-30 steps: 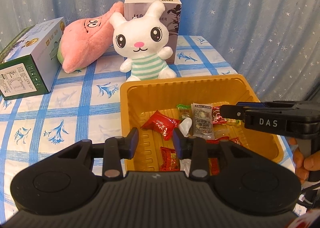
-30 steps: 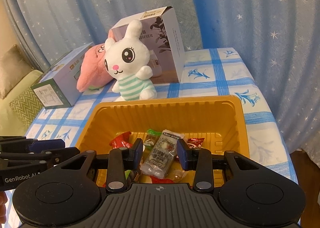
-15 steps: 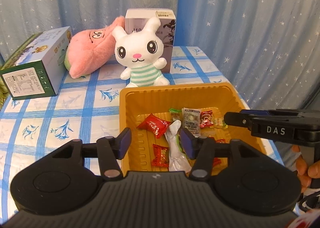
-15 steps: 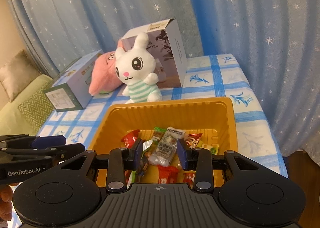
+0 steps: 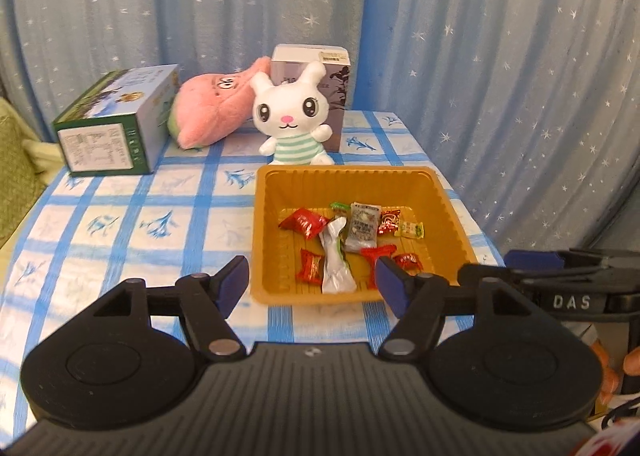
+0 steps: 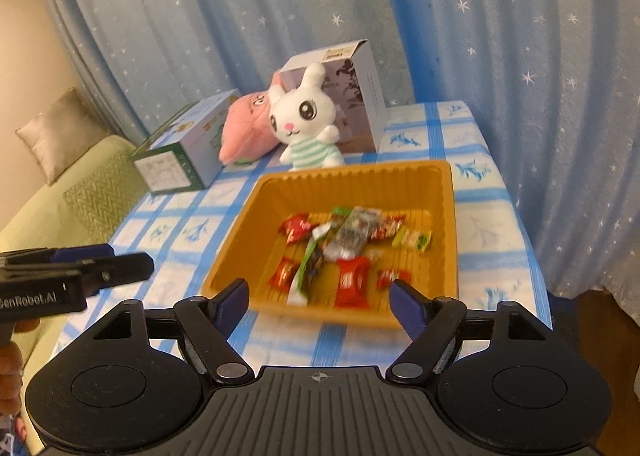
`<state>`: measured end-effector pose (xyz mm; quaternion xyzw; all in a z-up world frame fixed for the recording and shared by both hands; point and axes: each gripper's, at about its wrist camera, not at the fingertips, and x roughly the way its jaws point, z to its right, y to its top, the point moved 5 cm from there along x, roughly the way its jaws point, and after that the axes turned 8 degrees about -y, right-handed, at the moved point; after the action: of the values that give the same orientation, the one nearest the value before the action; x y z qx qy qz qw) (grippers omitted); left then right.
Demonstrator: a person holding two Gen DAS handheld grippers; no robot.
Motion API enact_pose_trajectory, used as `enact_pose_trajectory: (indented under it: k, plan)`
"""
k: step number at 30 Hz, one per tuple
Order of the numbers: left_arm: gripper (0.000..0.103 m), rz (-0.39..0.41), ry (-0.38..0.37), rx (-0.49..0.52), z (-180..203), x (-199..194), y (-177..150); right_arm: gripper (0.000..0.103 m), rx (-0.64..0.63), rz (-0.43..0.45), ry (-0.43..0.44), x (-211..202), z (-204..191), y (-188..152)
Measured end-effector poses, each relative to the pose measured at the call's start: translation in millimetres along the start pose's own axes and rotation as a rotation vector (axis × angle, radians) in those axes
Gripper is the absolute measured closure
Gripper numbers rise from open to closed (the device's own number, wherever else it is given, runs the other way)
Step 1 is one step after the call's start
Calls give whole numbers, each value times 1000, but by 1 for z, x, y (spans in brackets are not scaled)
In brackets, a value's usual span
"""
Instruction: Organize snacks
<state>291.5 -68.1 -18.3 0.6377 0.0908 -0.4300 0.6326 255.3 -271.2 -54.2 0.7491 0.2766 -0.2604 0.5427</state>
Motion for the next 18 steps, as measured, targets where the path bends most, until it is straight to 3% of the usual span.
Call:
enact_pose_trajectory:
  k: [18]
  plan:
    - [35, -64, 59, -95, 25, -80, -80, 24, -134, -77, 31, -75, -32, -70]
